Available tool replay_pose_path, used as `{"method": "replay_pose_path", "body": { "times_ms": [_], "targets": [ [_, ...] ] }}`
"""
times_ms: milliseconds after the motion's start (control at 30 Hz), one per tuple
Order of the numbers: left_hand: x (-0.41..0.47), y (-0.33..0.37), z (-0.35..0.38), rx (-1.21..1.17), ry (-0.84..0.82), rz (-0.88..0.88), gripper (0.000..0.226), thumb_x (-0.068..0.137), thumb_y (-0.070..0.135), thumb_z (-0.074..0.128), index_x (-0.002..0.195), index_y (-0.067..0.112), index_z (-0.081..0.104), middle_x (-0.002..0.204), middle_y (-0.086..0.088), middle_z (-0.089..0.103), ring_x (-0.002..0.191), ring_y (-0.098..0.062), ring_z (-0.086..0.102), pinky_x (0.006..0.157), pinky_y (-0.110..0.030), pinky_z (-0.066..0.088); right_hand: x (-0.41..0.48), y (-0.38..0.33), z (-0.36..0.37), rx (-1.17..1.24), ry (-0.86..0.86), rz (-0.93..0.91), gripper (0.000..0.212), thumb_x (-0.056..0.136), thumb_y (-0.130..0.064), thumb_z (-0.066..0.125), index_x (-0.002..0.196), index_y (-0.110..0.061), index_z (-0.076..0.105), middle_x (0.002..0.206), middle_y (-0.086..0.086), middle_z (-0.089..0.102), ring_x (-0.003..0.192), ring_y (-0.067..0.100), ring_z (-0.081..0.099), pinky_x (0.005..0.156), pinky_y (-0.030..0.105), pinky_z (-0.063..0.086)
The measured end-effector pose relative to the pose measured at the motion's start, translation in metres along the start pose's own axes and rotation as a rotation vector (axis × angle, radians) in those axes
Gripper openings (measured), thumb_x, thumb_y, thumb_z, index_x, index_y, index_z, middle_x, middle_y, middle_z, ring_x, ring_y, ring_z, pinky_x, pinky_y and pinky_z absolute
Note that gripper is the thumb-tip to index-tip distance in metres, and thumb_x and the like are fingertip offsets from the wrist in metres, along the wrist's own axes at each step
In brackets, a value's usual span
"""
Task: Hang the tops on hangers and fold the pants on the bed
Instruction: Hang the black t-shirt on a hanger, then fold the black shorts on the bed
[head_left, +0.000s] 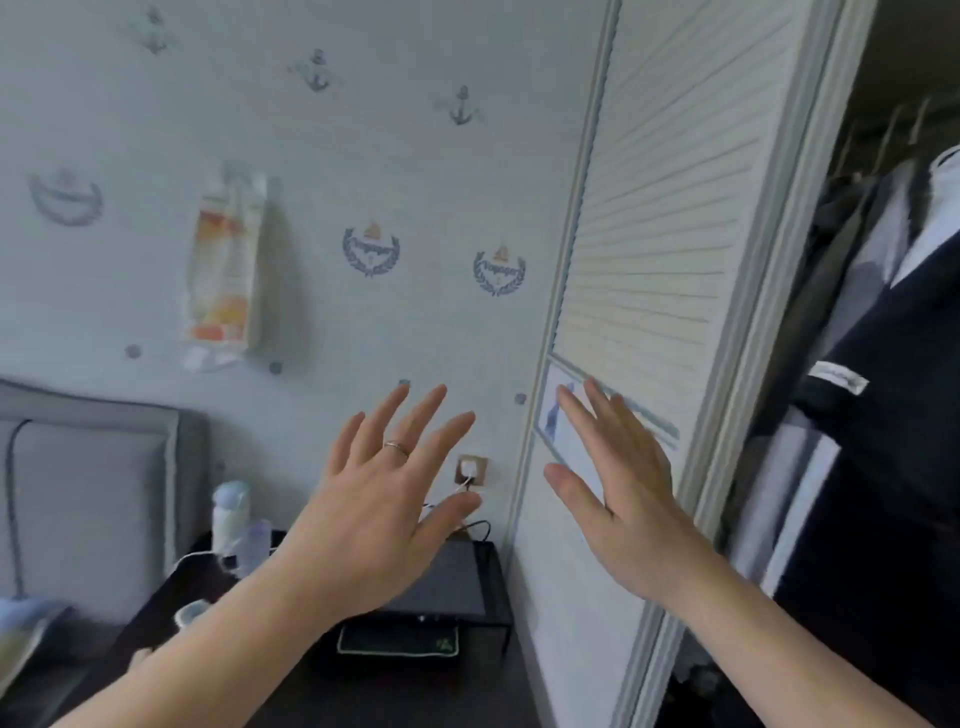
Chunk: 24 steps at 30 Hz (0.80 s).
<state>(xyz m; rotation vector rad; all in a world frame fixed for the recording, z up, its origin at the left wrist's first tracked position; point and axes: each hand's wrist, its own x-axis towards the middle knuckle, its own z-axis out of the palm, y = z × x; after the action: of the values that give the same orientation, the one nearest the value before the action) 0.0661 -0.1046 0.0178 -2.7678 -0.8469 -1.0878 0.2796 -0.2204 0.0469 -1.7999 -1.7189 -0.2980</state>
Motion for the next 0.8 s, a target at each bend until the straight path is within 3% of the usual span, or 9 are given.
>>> {"method": "replay_pose_path", "body": {
  "times_ms": [233,367,533,667,800],
  "targets": [
    [-0.193,-0.092,-0.052,0.174,-0.120,-0.401,0.074,0.090,0.078,0.005,0.157,0.046,0.001,0.167,0.014,-0.011,0.153,-0.018,-0.020,0.124,-0.047,-0.005,-0.045,-0.146,0.149,0.125,-0.296,-0.225,0.063,0.087,-0.073,0.015,0.144,-0.067,-0.013,0.156,-0.035,-0.025,0.146,-0.003,-0.028,0.124,0.043,-0.010],
    [-0.299,-0.124,-0.080,0.222,-0.165,-0.646,0.075,0.089,0.076,0.008,0.158,0.045,0.003,0.167,0.013,-0.009,0.153,-0.017,-0.020,0.124,-0.045,-0.007,-0.071,-0.228,0.227,0.237,-0.447,-0.367,0.068,0.089,-0.070,0.018,0.152,-0.056,-0.003,0.161,-0.028,-0.018,0.149,0.001,-0.023,0.121,0.040,-0.013],
    [-0.429,-0.149,-0.110,0.298,-0.222,-1.001,0.078,0.086,0.078,0.000,0.157,0.045,-0.004,0.166,0.013,-0.016,0.150,-0.015,-0.027,0.123,-0.046,-0.010,-0.107,-0.324,0.308,0.303,-0.631,-0.492,0.076,0.086,-0.072,0.014,0.156,-0.048,0.003,0.166,-0.019,-0.009,0.152,0.008,-0.015,0.121,0.042,-0.010],
    [-0.514,-0.159,-0.126,0.324,-0.234,-1.258,0.093,0.072,0.086,-0.020,0.155,0.047,-0.006,0.165,0.016,-0.017,0.150,-0.014,-0.025,0.124,-0.047,-0.007,-0.128,-0.384,0.361,0.350,-0.766,-0.564,0.073,0.090,-0.071,0.021,0.157,-0.047,0.002,0.166,-0.018,-0.007,0.152,0.008,-0.014,0.121,0.045,-0.008],
    [-0.570,-0.172,-0.136,0.281,-0.210,-1.499,0.082,0.081,0.082,-0.004,0.155,0.047,-0.004,0.166,0.015,-0.014,0.151,-0.014,-0.023,0.122,-0.044,-0.009,-0.134,-0.430,0.411,0.360,-0.903,-0.611,0.069,0.093,-0.068,0.020,0.156,-0.048,0.000,0.166,-0.018,-0.009,0.152,0.007,-0.016,0.121,0.043,-0.009]
  ]
}}
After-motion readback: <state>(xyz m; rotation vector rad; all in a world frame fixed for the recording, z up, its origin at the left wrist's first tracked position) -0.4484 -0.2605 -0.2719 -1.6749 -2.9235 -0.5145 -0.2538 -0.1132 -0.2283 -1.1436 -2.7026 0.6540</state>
